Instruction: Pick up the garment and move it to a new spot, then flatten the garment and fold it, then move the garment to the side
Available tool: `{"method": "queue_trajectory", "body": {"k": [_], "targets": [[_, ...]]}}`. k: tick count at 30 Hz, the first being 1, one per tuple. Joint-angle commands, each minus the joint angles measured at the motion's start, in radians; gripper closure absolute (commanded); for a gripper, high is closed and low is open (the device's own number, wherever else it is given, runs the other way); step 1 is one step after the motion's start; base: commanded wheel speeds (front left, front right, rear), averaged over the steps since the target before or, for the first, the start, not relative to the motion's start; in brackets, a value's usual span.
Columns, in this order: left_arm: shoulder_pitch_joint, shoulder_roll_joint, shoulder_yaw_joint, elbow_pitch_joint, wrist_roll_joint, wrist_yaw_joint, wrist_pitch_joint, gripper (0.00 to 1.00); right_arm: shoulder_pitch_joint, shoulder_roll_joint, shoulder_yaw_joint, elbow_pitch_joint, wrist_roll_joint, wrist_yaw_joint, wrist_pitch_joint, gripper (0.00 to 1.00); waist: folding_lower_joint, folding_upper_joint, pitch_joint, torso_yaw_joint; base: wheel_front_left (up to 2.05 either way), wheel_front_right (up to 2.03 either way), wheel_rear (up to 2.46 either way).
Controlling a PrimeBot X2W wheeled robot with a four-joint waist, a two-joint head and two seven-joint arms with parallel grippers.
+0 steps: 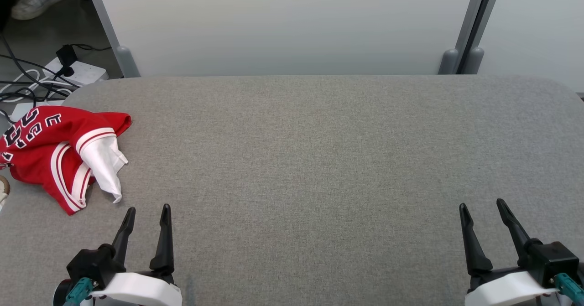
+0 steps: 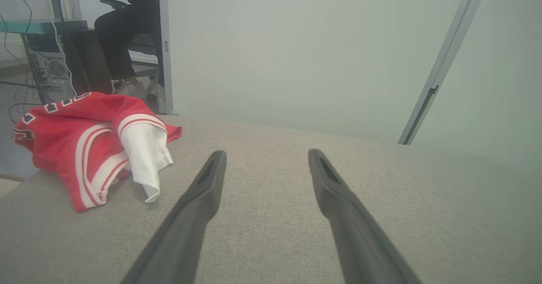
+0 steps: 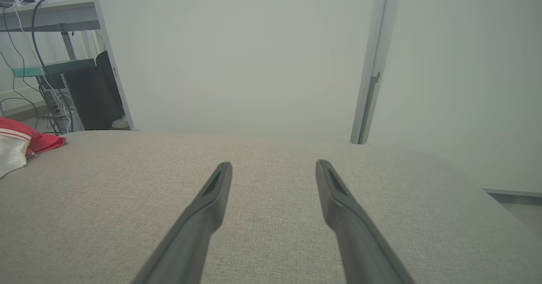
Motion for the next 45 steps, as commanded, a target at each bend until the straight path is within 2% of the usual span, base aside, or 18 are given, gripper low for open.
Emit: {"method": "queue_trajectory", "body": {"k": [1,9,34,40,45], "targets": [[-0.025,0.007,0.025,-0.012,0.036,-0.002,-0.018,0.0,-0.005,-0.005,0.017,-0.037,-0.033,0.007,-0.023,0.0,0.0,-0.0001,-0.001,0.001,0.0,0.0,0.0],[-0.033,0.006,0.023,0.025,0.113,0.005,-0.041,0.0,0.009,0.006,0.001,-0.044,-0.079,0.007,-0.046,0.0,0.0,-0.0001,-0.004,0.002,0.0,0.0,0.0],[-0.051,0.009,0.014,0.072,0.095,0.018,-0.041,0.0,0.018,0.015,-0.02,-0.023,-0.043,0.007,-0.047,0.0,0.0,-0.0001,-0.008,0.003,0.0,0.0,0.0],[-0.059,0.011,0.009,0.058,0.096,0.023,-0.041,0.0,0.017,0.015,-0.017,-0.025,-0.034,0.007,-0.047,0.0,0.0,-0.0001,-0.007,0.037,0.0,0.0,0.0],[-0.073,0.011,0.01,0.044,0.089,0.034,-0.041,0.0,0.008,0.015,0.008,-0.031,-0.03,0.007,-0.047,0.0,0.0,-0.0001,-0.002,0.106,0.0,0.0,0.0]]}}
